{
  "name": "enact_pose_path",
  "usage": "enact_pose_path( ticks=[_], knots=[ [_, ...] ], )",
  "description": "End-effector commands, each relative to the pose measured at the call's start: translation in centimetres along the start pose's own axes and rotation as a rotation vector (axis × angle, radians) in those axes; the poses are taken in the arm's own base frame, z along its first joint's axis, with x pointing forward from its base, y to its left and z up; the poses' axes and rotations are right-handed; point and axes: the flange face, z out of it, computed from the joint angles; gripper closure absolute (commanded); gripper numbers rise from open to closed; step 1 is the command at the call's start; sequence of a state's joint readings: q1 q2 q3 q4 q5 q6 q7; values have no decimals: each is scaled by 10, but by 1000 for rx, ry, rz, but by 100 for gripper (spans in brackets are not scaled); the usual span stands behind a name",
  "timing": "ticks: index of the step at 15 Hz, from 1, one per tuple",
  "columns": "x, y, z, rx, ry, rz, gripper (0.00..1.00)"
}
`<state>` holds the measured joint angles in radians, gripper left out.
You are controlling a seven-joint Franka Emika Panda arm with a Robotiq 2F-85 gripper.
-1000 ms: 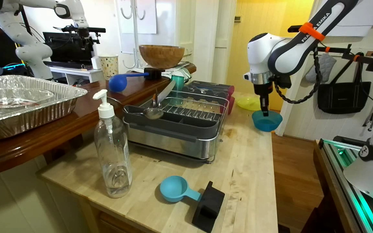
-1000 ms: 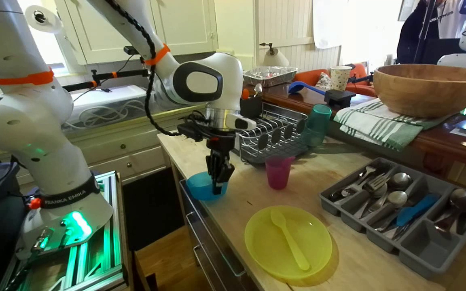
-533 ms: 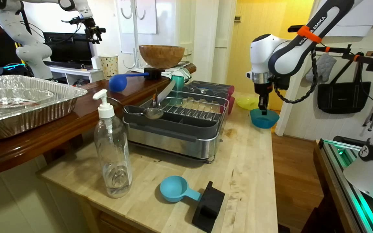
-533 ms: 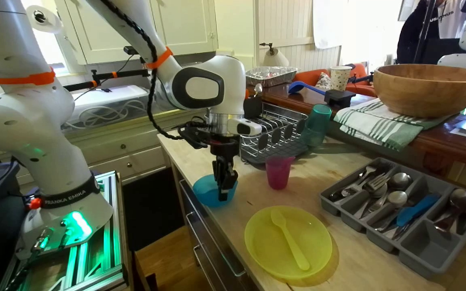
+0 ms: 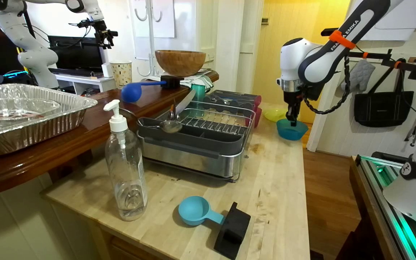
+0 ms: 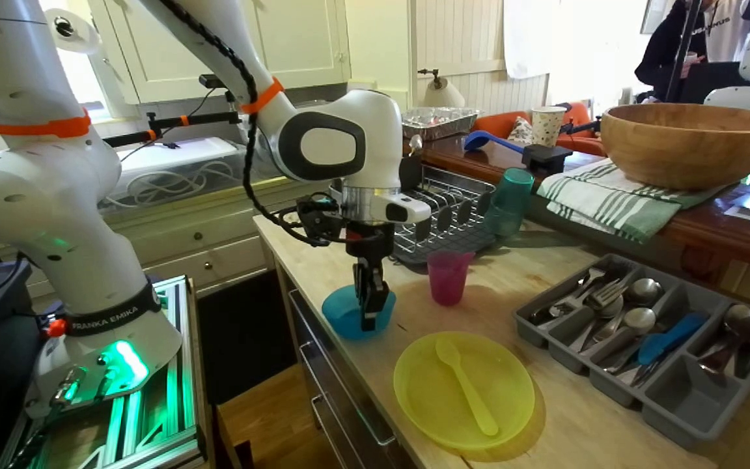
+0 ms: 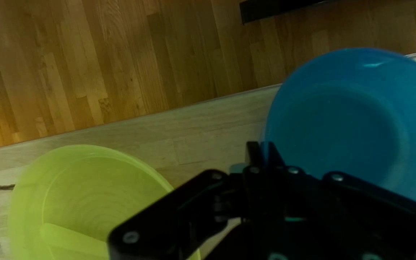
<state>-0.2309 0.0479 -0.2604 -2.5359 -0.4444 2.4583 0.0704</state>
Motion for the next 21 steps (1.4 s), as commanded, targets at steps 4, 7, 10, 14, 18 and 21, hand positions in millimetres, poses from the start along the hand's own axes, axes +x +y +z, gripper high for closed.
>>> enact_pose_path(
  ticks=[4, 7, 10, 14, 18, 21],
  knots=[
    [8, 4, 16, -22, 39, 68, 57],
    [10, 0, 8, -27, 86, 81, 32],
    [8, -1, -7, -33, 138, 91, 10],
    [5, -1, -29, -37, 185, 101, 0],
    [-4, 7, -56, -33, 224, 155, 0],
    [-7, 26, -82, -39, 297, 208, 0]
  ],
)
